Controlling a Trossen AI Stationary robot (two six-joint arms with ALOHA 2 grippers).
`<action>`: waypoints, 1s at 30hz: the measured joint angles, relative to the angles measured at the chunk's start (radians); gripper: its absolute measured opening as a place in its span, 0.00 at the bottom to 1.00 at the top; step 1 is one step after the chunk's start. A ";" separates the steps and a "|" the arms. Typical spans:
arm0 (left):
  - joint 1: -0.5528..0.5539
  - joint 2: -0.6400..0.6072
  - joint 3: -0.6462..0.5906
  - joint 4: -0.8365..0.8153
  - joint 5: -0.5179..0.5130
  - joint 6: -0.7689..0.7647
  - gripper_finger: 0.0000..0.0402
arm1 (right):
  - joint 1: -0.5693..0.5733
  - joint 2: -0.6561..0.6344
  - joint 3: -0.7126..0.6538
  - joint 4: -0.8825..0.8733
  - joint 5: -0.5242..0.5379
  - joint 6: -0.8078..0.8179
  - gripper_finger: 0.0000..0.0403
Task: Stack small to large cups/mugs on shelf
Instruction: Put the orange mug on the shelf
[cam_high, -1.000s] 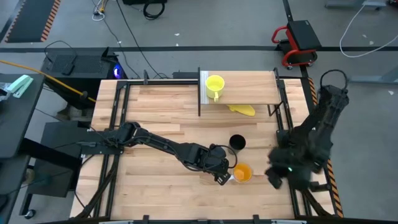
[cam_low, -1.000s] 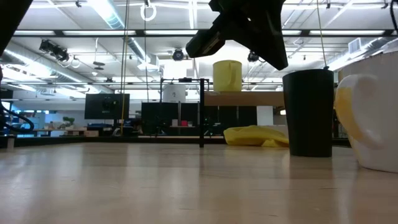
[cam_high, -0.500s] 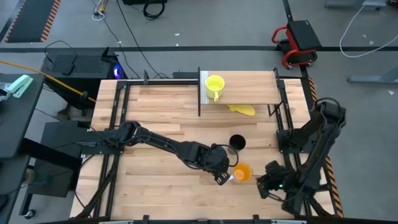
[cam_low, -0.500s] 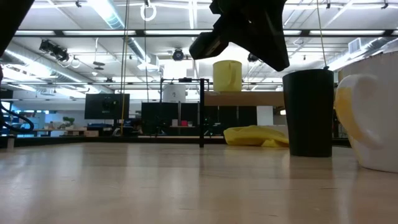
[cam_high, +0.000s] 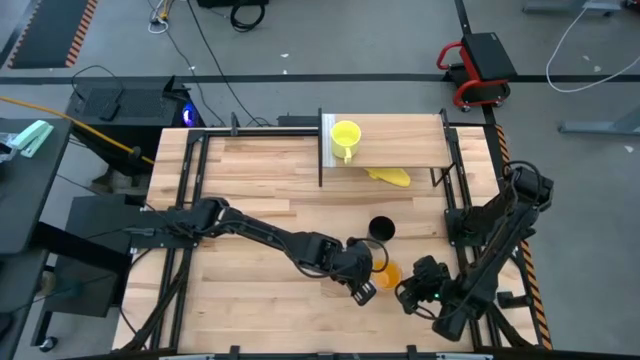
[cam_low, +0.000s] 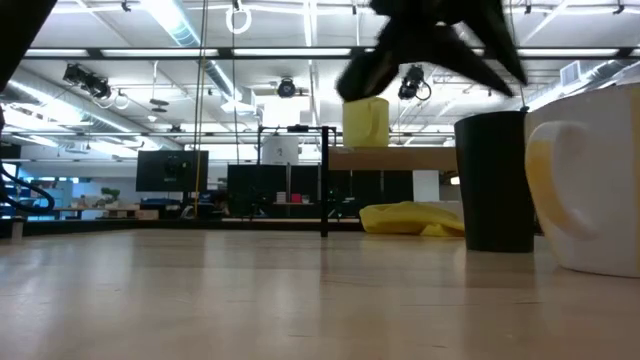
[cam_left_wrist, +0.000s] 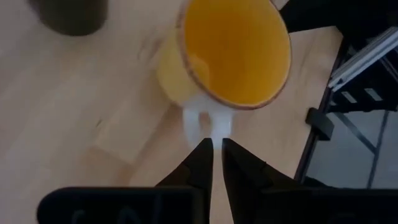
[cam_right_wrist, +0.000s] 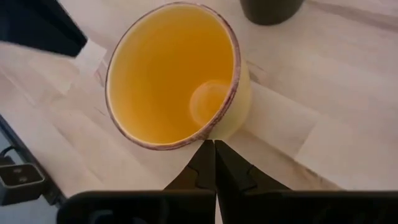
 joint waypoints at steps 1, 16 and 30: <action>0.000 0.010 0.002 0.027 0.015 -0.001 0.10 | -0.005 0.000 0.000 0.000 -0.001 -0.007 0.01; 0.000 0.041 0.001 0.096 0.049 -0.023 0.09 | -0.068 -0.003 0.000 0.004 -0.003 -0.057 0.00; -0.005 0.023 0.001 0.084 0.064 0.027 0.08 | -0.115 -0.005 0.000 0.008 -0.007 -0.099 0.00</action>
